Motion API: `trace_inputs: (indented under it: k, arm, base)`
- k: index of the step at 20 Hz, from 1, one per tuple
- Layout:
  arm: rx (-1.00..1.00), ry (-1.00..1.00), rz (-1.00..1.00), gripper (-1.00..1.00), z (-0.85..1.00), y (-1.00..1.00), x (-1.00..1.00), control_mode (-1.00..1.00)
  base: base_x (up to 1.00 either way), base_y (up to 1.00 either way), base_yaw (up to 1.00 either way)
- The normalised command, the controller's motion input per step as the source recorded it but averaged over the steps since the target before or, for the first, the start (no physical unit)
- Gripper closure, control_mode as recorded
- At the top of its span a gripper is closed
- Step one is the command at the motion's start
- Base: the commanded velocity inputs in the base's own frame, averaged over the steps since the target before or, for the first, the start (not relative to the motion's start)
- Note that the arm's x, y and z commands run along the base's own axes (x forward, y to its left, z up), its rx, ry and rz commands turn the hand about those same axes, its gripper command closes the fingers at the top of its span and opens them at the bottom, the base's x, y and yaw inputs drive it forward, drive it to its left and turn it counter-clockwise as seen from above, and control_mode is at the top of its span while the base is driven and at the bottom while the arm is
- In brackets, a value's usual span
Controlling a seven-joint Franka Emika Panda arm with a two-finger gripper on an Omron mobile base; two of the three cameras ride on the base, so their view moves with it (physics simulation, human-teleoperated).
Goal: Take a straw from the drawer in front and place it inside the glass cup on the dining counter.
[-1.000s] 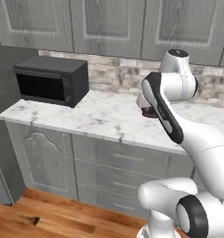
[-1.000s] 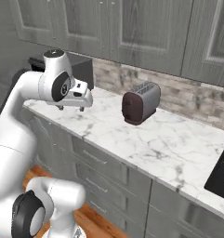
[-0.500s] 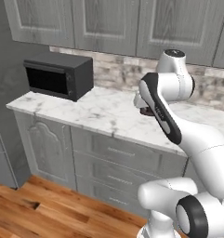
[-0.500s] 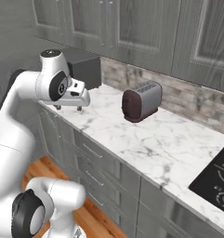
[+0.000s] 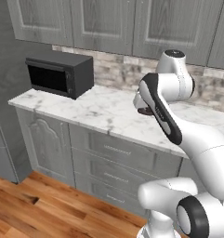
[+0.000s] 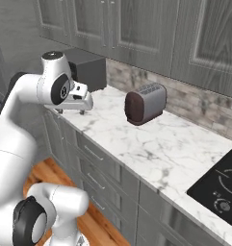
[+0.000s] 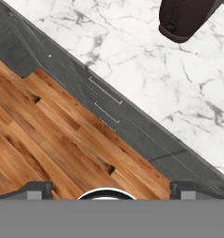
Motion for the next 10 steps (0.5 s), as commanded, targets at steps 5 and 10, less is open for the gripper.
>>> trace_inputs:
  k: [5,10]
  arm:
    - [0.00,0.00,0.05,-1.00,0.00,0.16,0.00,-1.00]
    - [-0.10,0.00,0.01,-1.00,-0.10,0.93,-0.15,-1.00]
  base:
    - [0.00,0.00,0.00]
    - [0.00,0.00,0.00]
